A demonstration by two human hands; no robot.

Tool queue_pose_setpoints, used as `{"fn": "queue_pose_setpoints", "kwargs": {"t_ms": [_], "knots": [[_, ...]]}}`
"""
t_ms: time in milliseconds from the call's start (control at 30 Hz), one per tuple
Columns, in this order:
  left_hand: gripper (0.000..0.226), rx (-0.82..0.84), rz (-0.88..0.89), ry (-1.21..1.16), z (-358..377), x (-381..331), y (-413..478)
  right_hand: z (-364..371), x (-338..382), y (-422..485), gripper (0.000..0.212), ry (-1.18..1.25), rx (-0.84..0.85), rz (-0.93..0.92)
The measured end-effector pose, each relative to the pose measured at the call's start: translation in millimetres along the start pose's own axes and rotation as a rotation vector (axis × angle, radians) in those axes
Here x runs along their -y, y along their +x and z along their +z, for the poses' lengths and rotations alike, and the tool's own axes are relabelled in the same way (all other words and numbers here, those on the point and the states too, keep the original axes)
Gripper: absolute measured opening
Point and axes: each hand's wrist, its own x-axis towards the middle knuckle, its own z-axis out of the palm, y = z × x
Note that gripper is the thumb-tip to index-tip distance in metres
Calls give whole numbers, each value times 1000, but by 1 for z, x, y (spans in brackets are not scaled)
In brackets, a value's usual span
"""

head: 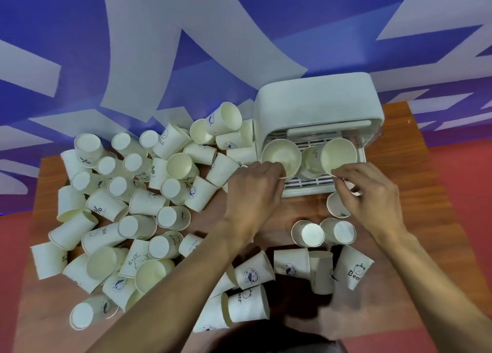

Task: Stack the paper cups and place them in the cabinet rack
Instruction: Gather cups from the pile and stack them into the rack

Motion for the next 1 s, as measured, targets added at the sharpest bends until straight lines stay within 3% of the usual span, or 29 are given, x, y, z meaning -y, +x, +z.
{"fn": "queue_pose_setpoints", "kwargs": {"t_ms": [200,433,567,800,1000], "knots": [[12,139,124,157,21,-5,14,10,-15,-1,11,-12,41,29],[28,364,52,184,42,-8,29,29,-31,6,18,13,138,40],[25,414,84,198,58,-4,30,34,-28,14,16,-41,187,22],[23,476,7,210,70,-1,26,47,-30,25,21,-66,450,150],[22,476,-4,215,71,0,29,55,-23,37,21,-95,492,208]]}}
